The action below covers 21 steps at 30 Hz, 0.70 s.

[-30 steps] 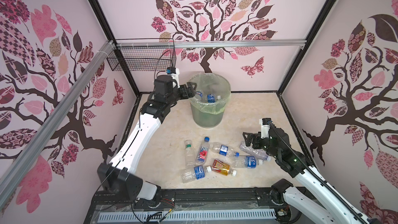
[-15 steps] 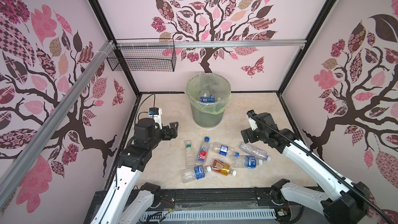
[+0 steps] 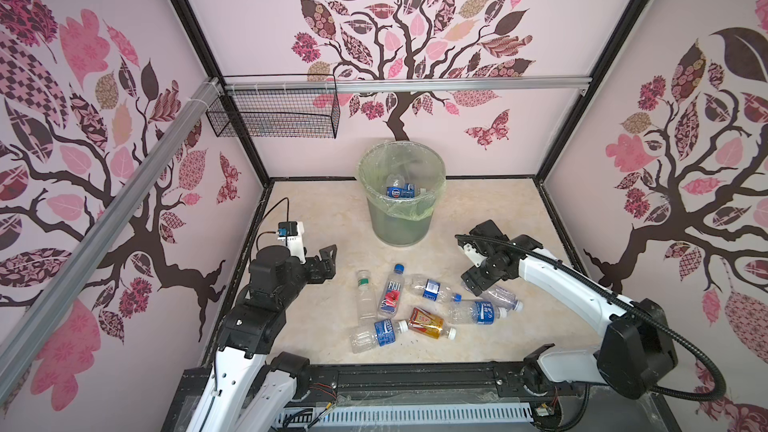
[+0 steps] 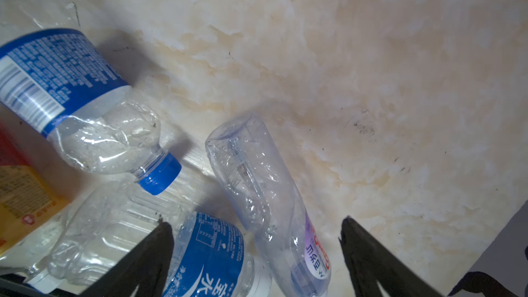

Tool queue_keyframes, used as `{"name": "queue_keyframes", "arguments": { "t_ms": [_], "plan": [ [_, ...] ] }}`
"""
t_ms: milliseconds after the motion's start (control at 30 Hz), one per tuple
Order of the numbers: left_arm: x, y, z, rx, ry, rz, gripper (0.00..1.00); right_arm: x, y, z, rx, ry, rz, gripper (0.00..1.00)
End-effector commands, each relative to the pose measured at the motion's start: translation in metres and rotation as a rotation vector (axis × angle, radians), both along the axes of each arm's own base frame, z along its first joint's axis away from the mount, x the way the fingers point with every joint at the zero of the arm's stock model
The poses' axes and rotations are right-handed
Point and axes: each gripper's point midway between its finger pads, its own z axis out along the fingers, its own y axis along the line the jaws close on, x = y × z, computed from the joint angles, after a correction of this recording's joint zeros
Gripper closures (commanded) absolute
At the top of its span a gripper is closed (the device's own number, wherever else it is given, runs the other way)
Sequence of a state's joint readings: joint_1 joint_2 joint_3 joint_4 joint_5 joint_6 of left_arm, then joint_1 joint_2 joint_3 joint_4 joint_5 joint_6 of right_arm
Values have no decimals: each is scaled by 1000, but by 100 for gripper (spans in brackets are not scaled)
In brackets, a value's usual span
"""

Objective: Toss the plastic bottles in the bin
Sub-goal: 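Draw the left gripper back while the right gripper grasps a clear unlabelled bottle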

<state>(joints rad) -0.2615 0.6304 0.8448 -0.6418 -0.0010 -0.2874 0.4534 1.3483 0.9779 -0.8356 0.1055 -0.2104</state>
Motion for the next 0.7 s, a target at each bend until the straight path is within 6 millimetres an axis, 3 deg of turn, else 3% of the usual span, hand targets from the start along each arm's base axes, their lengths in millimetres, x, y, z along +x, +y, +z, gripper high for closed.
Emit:
{"name": "queue_keyframes", "arguments": {
  "t_ms": [0,500,667],
  "plan": [
    [2,4,-8,19,10,20,13,-3,-6,-5,-59,50,19,5],
    [0,11,-8,62,3,37,14,3,-2,-53,-137,230,8,8],
    [0,13,-7,74,4,42,15,6,-10,-68,-138,255,-50,12]
  ]
}}
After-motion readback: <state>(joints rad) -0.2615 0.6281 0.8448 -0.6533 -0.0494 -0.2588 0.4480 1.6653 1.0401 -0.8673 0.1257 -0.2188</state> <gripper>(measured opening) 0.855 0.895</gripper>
